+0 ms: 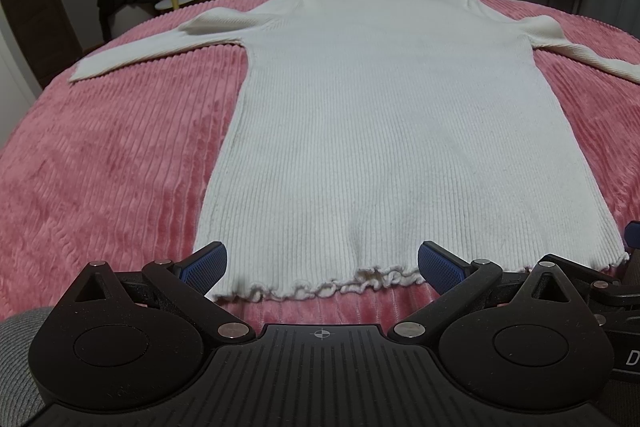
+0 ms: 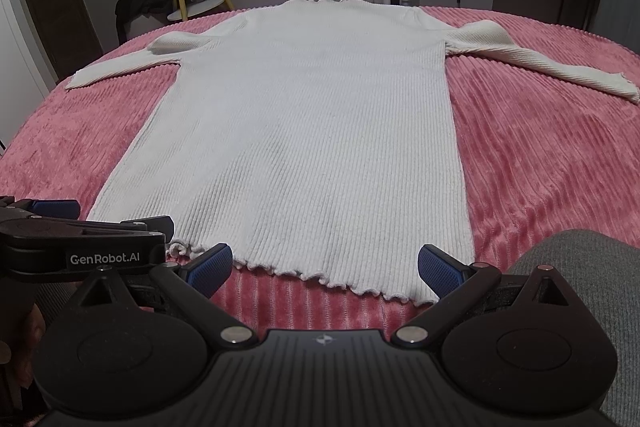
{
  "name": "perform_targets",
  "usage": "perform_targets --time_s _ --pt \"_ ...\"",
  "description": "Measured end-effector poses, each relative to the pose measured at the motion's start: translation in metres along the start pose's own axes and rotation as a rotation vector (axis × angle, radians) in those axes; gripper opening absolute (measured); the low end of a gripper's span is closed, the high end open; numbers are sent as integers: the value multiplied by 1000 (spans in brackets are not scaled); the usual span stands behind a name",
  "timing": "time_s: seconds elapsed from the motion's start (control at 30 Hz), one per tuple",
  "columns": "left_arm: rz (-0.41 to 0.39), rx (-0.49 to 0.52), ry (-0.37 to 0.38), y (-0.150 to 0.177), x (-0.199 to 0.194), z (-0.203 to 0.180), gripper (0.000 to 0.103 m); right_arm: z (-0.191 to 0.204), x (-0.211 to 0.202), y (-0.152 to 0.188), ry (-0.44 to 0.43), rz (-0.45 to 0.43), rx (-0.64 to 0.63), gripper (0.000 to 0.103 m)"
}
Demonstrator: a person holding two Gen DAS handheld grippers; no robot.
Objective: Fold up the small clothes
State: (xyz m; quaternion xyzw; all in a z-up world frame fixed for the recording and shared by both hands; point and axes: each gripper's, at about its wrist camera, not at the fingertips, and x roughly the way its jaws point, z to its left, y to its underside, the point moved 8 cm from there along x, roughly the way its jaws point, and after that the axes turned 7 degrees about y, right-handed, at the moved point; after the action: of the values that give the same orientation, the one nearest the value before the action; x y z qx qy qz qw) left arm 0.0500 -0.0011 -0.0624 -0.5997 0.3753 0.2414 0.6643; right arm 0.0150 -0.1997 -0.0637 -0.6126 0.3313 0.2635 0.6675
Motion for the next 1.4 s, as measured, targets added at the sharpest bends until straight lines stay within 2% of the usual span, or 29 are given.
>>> perform_targets --time_s 1.4 --pt "7 1 -1 7 1 -4 103 0 0 0 -11 -8 11 99"
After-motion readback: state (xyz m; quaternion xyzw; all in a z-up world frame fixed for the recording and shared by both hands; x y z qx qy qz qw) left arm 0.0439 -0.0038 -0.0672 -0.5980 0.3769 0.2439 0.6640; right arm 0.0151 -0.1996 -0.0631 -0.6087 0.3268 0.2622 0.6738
